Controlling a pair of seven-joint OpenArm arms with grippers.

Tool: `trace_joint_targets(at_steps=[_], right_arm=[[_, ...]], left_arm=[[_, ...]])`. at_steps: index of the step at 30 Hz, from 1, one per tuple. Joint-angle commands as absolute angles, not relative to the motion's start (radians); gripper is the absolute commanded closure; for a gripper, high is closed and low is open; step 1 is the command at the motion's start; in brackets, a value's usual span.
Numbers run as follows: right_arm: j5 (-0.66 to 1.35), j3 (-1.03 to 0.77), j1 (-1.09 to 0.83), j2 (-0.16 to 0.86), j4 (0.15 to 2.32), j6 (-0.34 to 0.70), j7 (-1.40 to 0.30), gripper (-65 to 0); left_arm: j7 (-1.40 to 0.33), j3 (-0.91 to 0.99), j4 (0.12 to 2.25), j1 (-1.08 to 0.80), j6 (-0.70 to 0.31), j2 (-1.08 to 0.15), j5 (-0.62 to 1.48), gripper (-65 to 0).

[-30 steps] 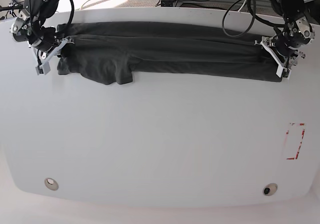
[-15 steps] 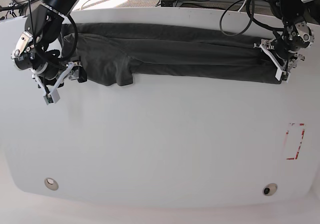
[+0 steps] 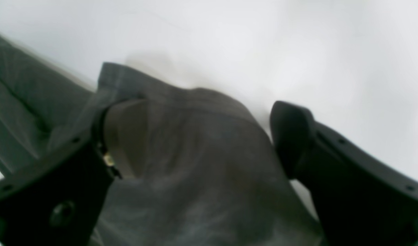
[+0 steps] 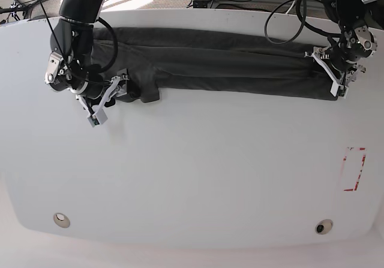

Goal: Fold the T-shirt properly
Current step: 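Lay the folded strip down and adjust its end with the right gripper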

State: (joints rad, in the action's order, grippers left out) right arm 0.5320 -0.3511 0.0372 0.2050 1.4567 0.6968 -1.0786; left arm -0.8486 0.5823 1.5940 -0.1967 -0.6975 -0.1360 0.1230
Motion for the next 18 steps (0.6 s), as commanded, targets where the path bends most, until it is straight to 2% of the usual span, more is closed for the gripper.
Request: trace_joint_targets(at_steps=[1,6,11,18], right_arm=[[0.536,-0.349,0.051,0.222,1.451,0.698,-1.072,-41.2],[0.545,-0.349,0.045,0.22,1.497,0.698,-1.075,-1.4],[0.547,-0.36,0.01,0.22,1.598,0.698,-1.107,-0.5],[0.547,-0.47,-0.09,0.211,1.848,0.698,-1.228,0.0]], left_arm=[[-0.895,0.584,1.593,-0.202,-0.698,-0.14,0.084,-33.7],[-0.895,0.584,1.592,-0.203,-0.698,-0.142,0.084,-33.7],[-0.895,0.581,1.592,-0.203,-0.698,-0.142,0.084,-33.7],[-0.895,0.581,1.592,-0.203,-0.698,-0.142,0.084,-33.7]])
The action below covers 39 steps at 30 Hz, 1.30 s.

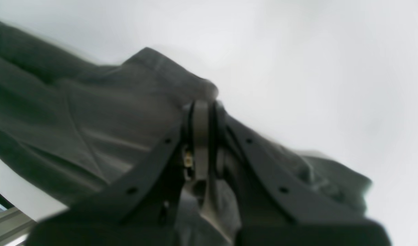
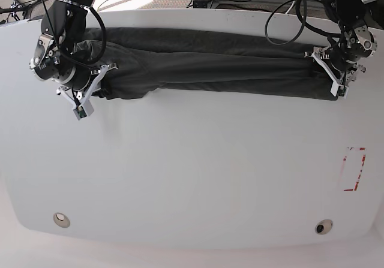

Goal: Fold the T-shirt properly
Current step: 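Lay the folded strip down and adjust its end with the right gripper, then release the strip end with the left gripper and lift it away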

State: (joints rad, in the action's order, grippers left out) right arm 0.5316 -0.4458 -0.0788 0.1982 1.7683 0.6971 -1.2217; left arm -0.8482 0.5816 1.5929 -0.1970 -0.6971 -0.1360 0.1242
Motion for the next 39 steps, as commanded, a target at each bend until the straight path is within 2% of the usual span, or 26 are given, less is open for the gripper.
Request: trace_joint_targets(at_steps=[1,7,17,19,22,25,27,31,36,39], right_arm=[[0.547,-0.486,-0.108,0.211,1.874,0.698,-1.237,0.0],[0.549,-0.515,-0.194,0.211,1.957,0.698,-1.271,0.0],[0.641,-0.545,-0.292,0.202,1.959,0.698,-1.265,-0.6],[0.633,-0.587,-0.295,0.197,1.959,0.698,-1.26,-5.7],[0.573,-0.653,-0.289,0.191,1.959,0.698,-1.241,-21.2],[0.521,-0.713,-0.283,0.189,1.963,0.698,-1.213,-41.9],[0.527,-0.73,-0.283,0.191,1.963,0.698,-1.213,-46.6],[0.615,-0.725,-0.311,0.189,1.983,0.698,-1.216,-48.0],[0.871,-0.657,-0.381,0.189,1.983,0.698,-1.216,-48.0],[0.952,-0.602,-0.403,0.189,1.982,0.698,-1.214,-45.7]], left_arm=[[-0.895,0.581,1.59,-0.203,-0.698,-0.142,0.084,-33.7],[-0.895,0.581,1.59,-0.208,-0.698,-0.142,0.084,-33.7],[-0.895,0.564,1.59,-0.216,-0.698,-0.156,0.084,-33.7],[-0.895,0.564,1.59,-0.216,-0.698,-0.157,0.084,-33.7],[-0.895,0.564,1.59,-0.214,-0.698,-0.157,0.084,-33.7],[-0.895,0.564,1.592,-0.213,-0.698,-0.157,0.084,-33.7],[-0.895,0.564,1.592,-0.211,-0.698,-0.157,0.084,-33.7],[-0.895,0.562,1.598,-0.211,-0.698,-0.157,0.084,-33.7],[-0.895,0.562,1.601,-0.208,-0.698,-0.157,0.085,-33.7],[-0.895,0.562,1.601,-0.208,-0.698,-0.157,0.085,-33.7]])
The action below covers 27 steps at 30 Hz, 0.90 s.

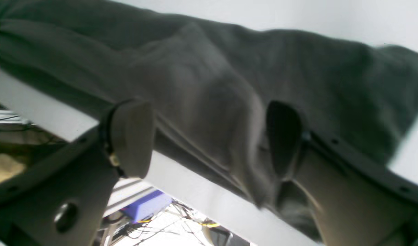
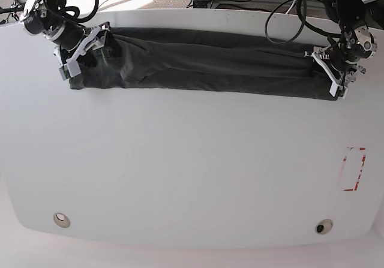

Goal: Fold the T-shirt properly
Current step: 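Release the strip end with the left gripper and lift it away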

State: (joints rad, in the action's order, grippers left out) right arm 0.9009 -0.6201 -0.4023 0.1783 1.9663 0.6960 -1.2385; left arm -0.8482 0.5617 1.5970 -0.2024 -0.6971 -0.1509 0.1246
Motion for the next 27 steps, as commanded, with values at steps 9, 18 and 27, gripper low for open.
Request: trace_joint_targets(at_steps=[9,18,27], right_arm=[[0.737,-0.553,-0.331,0.13,1.897,0.698,-1.21,-12.5],[0.593,-0.564,-0.297,0.191,1.83,0.698,-1.208,-10.9],[0.601,-0.661,-0.321,0.262,1.844,0.698,-1.214,-10.9]], left_arm=[[-0.895,0.564,1.596,-0.208,-0.698,-0.157,0.085,-33.7],[-0.895,0.565,1.595,-0.209,-0.698,-0.157,0.085,-33.7],[-0.895,0.567,1.596,-0.209,-0.698,-0.157,0.085,-33.7]])
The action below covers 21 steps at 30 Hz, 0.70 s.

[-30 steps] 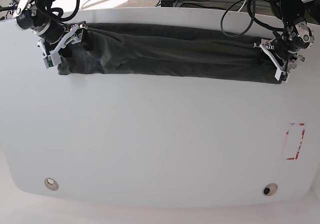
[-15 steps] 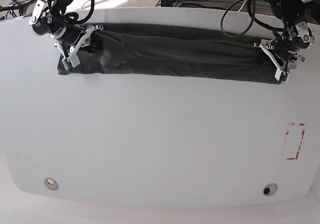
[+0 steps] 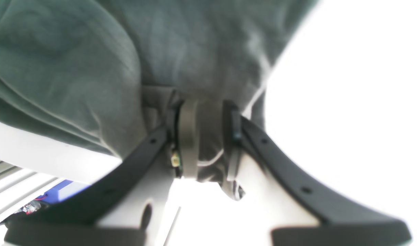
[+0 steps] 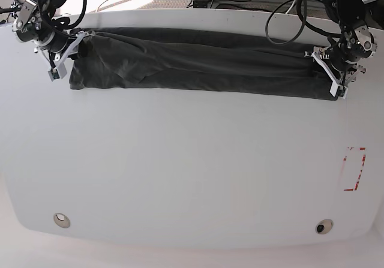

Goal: Fold the T-shirt properly
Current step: 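Release the strip end with the left gripper and lift it away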

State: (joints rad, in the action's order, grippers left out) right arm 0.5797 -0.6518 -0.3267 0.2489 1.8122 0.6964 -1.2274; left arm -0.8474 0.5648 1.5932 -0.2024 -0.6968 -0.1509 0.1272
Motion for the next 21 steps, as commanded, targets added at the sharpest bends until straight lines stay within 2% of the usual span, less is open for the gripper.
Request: trace_joint_targets(at_steps=[1,6,9,11,15,21], right_arm=[[0.615,-0.664,-0.323,0.262,1.873,0.698,-1.214,-10.9],[0.799,-0.662,-0.377,0.254,1.983,0.698,-1.239,-11.1],[0.946,-0.659,-0.383,0.252,1.982,0.698,-1.239,-11.1],[0.977,-0.636,-0.383,0.239,1.982,0.698,-1.239,-11.1],[0.895,-0.559,-0.377,0.197,1.982,0.698,-1.237,-11.1],[0.602,-0.449,-0.361,0.111,1.971,0.698,-1.204,-10.9]], left_arm=[[-0.895,0.567,1.603,-0.208,-0.698,-0.157,0.087,-33.7],[-0.897,0.567,1.653,-0.208,-0.698,-0.157,0.09,-33.7],[-0.897,0.567,1.678,-0.208,-0.698,-0.156,0.093,-33.7],[-0.897,0.568,1.695,-0.208,-0.698,-0.156,0.093,-33.7],[-0.897,0.57,1.732,-0.189,-0.698,-0.153,0.094,-33.7],[-0.898,0.572,1.784,-0.174,-0.698,-0.15,0.094,-34.0]])
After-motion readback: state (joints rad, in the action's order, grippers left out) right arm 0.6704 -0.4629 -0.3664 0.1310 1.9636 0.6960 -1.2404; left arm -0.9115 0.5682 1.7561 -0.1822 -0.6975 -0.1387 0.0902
